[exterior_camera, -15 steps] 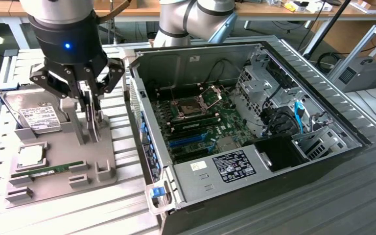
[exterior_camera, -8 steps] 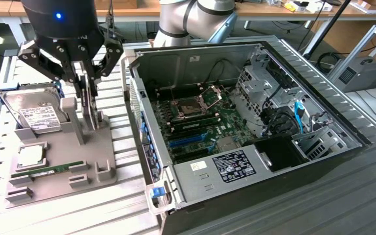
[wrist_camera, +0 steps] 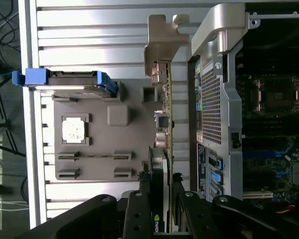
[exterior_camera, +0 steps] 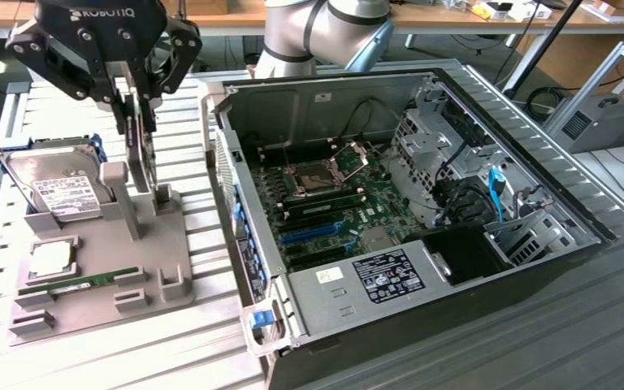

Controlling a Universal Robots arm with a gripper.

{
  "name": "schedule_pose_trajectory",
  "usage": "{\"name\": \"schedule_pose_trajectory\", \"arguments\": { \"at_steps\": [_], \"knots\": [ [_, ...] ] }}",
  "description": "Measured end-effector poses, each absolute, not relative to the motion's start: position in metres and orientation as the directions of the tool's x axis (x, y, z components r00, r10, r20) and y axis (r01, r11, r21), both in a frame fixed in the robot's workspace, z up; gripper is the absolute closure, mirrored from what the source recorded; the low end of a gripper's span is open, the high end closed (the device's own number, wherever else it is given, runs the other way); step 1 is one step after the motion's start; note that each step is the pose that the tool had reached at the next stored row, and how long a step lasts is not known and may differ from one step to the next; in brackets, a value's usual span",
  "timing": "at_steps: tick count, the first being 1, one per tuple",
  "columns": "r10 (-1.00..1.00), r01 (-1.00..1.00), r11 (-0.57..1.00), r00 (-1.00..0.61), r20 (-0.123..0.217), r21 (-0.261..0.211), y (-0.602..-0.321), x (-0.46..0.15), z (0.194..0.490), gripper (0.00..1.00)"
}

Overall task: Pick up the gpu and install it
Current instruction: 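Pick up the gpu and move the gpu toward the slot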

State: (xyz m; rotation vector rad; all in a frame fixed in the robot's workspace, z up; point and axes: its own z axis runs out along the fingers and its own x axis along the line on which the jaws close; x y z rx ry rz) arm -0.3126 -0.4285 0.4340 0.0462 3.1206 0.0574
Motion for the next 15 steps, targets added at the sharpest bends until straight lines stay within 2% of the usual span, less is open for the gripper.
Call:
{"name": "schedule_pose_trajectory", "arguments": {
  "at_steps": [7,15],
  "knots": [
    [0.03,0.029,0.999,-0.999,-0.02,0.037,-0.429,-0.313,0.448,0.73],
    [0.03,0.029,0.999,-0.999,-0.019,0.037,-0.429,-0.312,0.449,0.73]
  ]
}}
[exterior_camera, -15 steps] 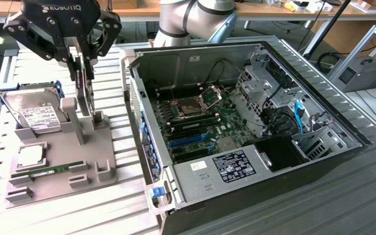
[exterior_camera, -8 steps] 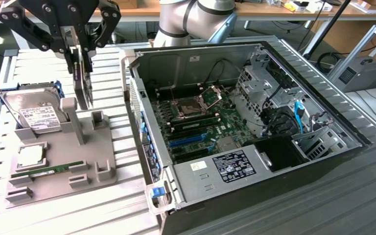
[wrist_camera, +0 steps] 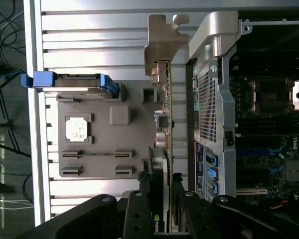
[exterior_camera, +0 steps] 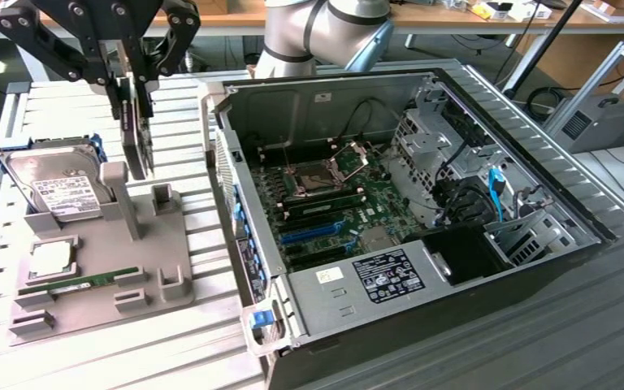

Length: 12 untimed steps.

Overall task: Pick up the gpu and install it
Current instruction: 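Pick up the gpu and move the gpu toward the slot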

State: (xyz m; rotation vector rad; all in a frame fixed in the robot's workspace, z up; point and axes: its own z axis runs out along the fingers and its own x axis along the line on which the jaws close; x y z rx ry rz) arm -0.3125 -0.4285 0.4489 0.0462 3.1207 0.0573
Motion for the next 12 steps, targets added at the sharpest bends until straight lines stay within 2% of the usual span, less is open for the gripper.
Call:
{"name": "schedule_pose_trajectory", "arguments": {
  "at_steps": [12],
  "knots": [
    [0.03,0.029,0.999,-0.999,-0.02,0.037,-0.429,-0.29,0.45,0.73]
  ]
}}
